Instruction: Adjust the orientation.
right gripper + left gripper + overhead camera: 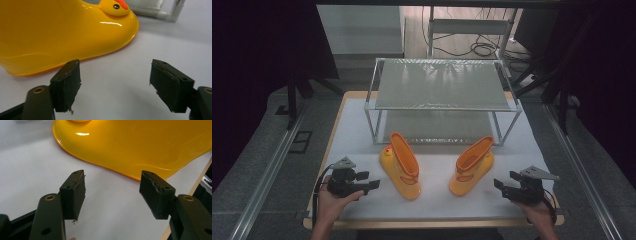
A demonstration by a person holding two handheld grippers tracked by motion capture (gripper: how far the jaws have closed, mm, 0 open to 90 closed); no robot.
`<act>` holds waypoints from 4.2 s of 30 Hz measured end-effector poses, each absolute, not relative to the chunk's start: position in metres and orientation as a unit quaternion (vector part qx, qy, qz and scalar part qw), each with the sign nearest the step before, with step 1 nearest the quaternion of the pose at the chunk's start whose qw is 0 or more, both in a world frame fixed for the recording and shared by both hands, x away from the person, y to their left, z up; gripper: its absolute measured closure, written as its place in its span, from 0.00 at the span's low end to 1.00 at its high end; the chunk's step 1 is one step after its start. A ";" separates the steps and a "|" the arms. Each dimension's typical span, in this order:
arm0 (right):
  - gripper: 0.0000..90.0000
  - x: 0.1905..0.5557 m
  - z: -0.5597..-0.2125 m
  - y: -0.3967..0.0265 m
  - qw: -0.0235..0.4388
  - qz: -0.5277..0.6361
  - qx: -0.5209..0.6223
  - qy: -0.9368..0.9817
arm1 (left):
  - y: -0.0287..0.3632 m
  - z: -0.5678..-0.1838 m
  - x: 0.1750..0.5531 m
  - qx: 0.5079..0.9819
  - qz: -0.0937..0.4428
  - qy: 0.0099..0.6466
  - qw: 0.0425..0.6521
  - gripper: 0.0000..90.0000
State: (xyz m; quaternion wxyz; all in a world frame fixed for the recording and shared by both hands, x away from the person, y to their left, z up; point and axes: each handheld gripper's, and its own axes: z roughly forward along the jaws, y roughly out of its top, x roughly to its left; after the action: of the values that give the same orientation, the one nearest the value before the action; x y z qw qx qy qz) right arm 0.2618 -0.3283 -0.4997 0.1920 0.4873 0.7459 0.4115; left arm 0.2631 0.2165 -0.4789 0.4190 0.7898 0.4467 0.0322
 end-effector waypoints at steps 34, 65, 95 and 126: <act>0.99 0.213 -0.487 -0.175 0.123 0.474 0.279 0.826 | 0.205 -0.475 0.264 0.798 0.026 0.432 0.420 0.42; 0.99 0.239 -0.524 -0.097 0.171 0.429 0.313 0.830 | 0.218 -0.473 0.263 0.788 0.032 0.440 0.429 0.42; 0.99 0.243 -0.521 -0.019 0.087 0.441 0.245 0.859 | 0.254 -0.473 0.261 0.763 0.039 0.473 0.439 0.42; 0.90 0.214 -0.502 -0.162 0.135 0.477 0.291 0.818 | 0.247 -0.475 0.264 0.767 0.040 0.471 0.433 0.42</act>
State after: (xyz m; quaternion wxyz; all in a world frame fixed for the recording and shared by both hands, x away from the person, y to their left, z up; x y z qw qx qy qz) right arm 0.2138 -0.1616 -0.5024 0.1352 0.2912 0.8180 0.4772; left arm 0.2639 0.2471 -0.4751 0.4330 0.7674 0.4711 0.0399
